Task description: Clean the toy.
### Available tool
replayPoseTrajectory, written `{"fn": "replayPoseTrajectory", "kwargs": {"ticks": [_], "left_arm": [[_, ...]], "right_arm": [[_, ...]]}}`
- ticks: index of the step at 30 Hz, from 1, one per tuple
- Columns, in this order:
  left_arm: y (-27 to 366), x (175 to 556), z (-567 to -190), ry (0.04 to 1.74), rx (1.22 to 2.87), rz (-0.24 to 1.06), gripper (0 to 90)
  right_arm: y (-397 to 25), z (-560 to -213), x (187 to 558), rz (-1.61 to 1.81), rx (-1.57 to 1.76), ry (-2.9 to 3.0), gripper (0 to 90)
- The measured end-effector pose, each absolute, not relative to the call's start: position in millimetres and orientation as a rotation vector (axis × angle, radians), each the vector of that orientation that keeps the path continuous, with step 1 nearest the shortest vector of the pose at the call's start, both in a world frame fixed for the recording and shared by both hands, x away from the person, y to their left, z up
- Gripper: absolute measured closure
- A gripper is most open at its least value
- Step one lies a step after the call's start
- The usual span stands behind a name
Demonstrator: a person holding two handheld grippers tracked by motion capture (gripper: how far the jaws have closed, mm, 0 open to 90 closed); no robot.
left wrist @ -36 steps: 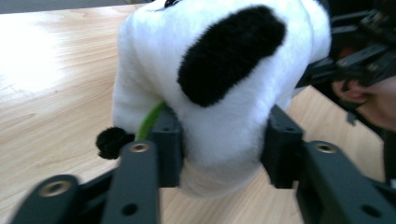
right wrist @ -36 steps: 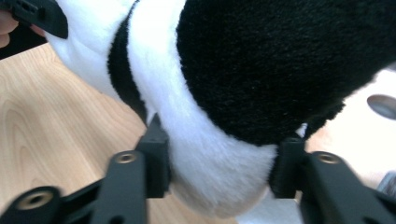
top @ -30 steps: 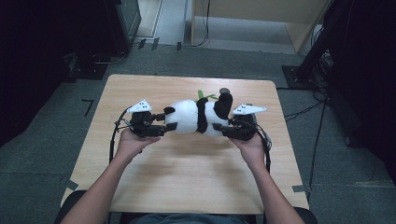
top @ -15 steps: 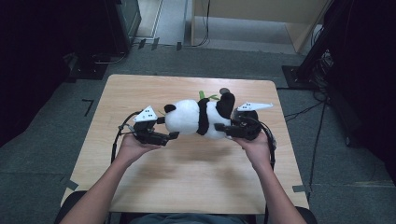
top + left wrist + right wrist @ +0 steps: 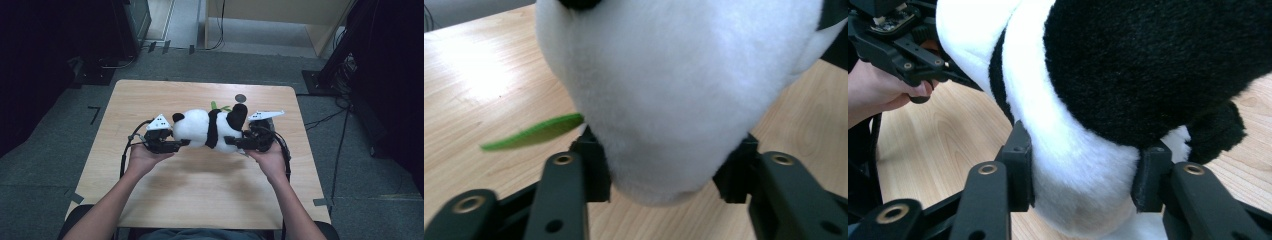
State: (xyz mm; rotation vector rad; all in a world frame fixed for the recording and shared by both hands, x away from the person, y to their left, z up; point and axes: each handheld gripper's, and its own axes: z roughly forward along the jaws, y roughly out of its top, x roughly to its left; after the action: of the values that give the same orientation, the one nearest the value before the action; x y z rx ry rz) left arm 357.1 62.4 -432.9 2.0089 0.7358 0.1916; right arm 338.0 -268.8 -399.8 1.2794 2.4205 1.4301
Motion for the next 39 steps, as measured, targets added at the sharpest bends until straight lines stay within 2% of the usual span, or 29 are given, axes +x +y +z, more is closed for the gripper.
{"fn": "replayPoseTrajectory", "kwargs": {"ticks": [4,7,11,16,21,22,25,29,32,35,39], "left_arm": [[64,356,-430,0.746,1.998,0.176,61.4],[70,360,-427,0.766,1.968,0.165,62.7],[79,363,-421,0.791,1.924,0.157,63.6],[93,370,-418,0.859,1.846,0.095,63.6],[96,372,-415,0.847,1.824,0.044,63.0],[95,372,-416,0.847,1.825,0.035,62.8],[91,373,-418,0.844,1.84,0.006,62.4],[85,371,-421,0.851,1.864,0.0,61.7],[83,372,-425,0.872,1.882,0.004,56.2],[82,373,-430,0.872,1.897,-0.002,43.9],[82,374,-433,0.875,1.906,-0.01,34.8]], "right_arm": [[-274,-403,339,1.422,1.246,2.399,40.3],[-281,-405,340,1.481,1.22,2.382,34.3],[-290,-406,339,1.57,1.132,2.352,36.5],[-304,-412,334,1.546,1.095,2.302,47.7],[-303,-422,333,1.5,1.039,2.339,51.8],[-301,-422,333,1.509,1.026,2.351,50.7],[-292,-425,335,1.53,0.97,2.381,39.0],[-282,-426,336,1.502,0.976,2.386,38.6],[-276,-428,337,1.446,1.009,2.413,40.6],[-276,-429,338,1.423,1.042,2.439,41.4],[-277,-428,338,1.425,1.063,2.447,41.6]]}}
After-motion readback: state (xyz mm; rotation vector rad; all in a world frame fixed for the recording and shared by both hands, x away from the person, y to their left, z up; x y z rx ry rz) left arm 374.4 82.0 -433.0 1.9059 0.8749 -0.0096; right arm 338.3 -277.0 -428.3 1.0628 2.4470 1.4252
